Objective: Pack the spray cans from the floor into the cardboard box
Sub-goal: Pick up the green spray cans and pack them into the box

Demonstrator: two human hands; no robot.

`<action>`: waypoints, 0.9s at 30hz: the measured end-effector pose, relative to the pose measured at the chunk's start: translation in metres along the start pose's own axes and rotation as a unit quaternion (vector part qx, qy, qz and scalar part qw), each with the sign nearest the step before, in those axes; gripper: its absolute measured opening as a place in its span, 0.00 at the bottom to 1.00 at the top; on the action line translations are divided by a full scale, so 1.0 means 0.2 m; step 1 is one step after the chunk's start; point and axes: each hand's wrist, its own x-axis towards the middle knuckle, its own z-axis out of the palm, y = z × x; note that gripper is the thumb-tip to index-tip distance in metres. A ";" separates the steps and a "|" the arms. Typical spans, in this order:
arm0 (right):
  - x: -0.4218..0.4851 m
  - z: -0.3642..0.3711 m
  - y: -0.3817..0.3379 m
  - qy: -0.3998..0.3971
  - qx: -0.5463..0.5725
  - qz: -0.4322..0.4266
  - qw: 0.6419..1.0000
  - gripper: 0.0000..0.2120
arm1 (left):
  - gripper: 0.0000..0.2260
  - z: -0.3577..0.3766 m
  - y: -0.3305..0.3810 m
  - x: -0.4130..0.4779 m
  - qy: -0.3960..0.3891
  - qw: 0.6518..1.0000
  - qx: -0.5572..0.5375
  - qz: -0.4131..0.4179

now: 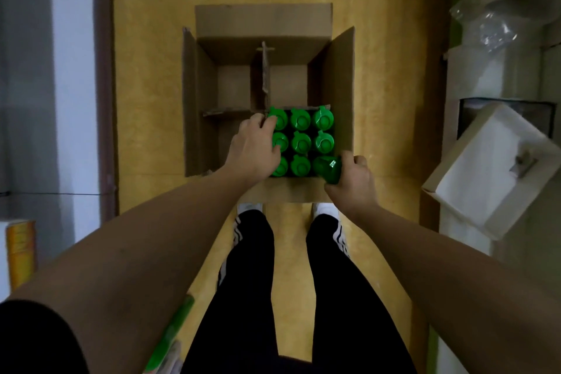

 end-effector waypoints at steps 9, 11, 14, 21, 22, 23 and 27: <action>0.23 0.28 0.09 -0.001 0.022 0.030 0.999 0.29 | 0.27 0.35 -0.08 0.06 0.029 0.998 -0.052 0.004; 0.28 0.33 0.11 0.000 0.028 0.044 0.999 0.31 | 0.27 0.41 -0.11 0.09 0.032 0.998 -0.053 0.001; 0.34 0.41 0.13 -0.006 0.037 0.056 0.998 0.35 | 0.28 0.48 -0.14 0.13 0.028 0.999 -0.047 -0.002; 0.49 0.51 0.18 -0.053 0.040 0.082 0.994 0.34 | 0.28 0.59 -0.18 0.22 0.018 0.999 -0.048 -0.002; 0.51 0.52 0.19 -0.057 0.036 0.086 0.994 0.32 | 0.28 0.60 -0.18 0.23 0.016 0.999 -0.051 -0.003; 0.53 0.53 0.20 -0.062 0.034 0.091 0.993 0.30 | 0.29 0.61 -0.18 0.24 0.014 0.999 -0.051 -0.004; 0.58 0.58 0.21 -0.073 0.024 0.117 0.990 0.27 | 0.29 0.65 -0.19 0.27 0.011 0.999 -0.047 -0.006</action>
